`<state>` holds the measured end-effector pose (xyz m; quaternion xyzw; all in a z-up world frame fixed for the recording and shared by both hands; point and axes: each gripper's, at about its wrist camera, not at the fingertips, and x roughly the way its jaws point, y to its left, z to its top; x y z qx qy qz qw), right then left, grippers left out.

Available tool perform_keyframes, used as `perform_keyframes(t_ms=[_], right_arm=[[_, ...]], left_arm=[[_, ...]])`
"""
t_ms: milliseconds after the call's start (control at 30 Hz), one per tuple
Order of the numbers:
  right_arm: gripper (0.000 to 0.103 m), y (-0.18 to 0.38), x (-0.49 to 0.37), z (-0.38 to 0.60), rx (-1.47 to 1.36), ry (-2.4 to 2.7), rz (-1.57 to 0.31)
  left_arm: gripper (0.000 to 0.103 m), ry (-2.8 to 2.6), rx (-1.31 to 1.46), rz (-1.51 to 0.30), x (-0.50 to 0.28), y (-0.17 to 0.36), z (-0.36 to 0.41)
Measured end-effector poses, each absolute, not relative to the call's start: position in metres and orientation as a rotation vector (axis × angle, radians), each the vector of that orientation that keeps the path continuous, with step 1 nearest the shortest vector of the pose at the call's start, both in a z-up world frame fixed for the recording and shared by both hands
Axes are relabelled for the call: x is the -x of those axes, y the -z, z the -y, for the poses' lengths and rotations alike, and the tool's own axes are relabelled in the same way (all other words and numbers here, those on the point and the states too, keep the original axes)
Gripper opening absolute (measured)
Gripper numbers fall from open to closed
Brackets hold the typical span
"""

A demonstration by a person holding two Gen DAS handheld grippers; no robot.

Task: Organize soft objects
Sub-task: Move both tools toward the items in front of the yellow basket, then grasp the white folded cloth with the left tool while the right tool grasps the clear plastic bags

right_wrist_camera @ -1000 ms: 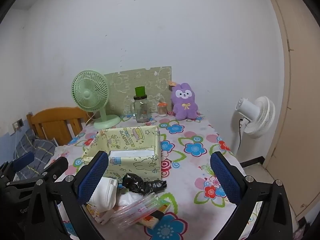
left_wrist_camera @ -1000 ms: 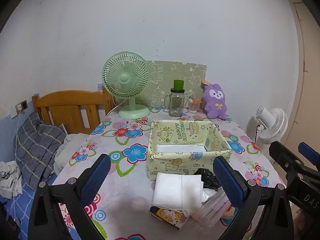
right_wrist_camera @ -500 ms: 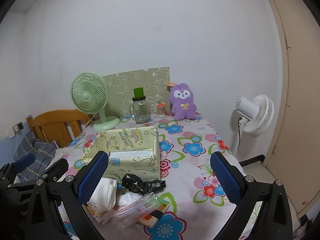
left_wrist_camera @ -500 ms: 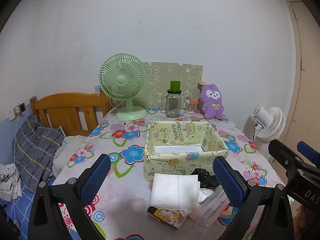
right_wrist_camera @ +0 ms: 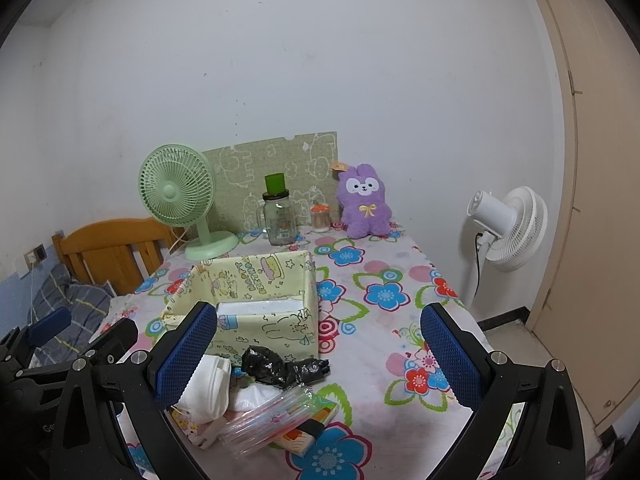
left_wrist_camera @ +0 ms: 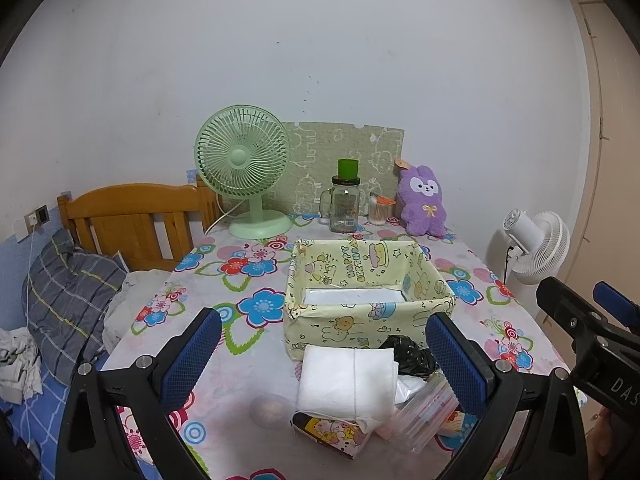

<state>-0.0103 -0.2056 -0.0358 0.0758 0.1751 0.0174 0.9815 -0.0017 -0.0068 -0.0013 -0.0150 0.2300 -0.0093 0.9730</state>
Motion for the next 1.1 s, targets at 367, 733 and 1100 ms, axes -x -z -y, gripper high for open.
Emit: perform_keyframes(t_ms=[367, 733, 1100], right_arm=[[0.103, 0.038, 0.010, 0.207, -0.164, -0.034, -0.352], [0.102, 0.039, 0.011, 0.207, -0.167, -0.033, -0.357], [0.098, 0.045, 0.003, 0.202, -0.164, -0.043, -0.380]], left_arm=[[0.102, 0.022, 0.013, -0.446, 0.004, 0.004, 0.010], [0.102, 0.032, 0.011, -0.431, 0.006, 0.006, 0.011], [0.100, 0.016, -0.075, -0.537, -0.003, 0.014, 0.012]])
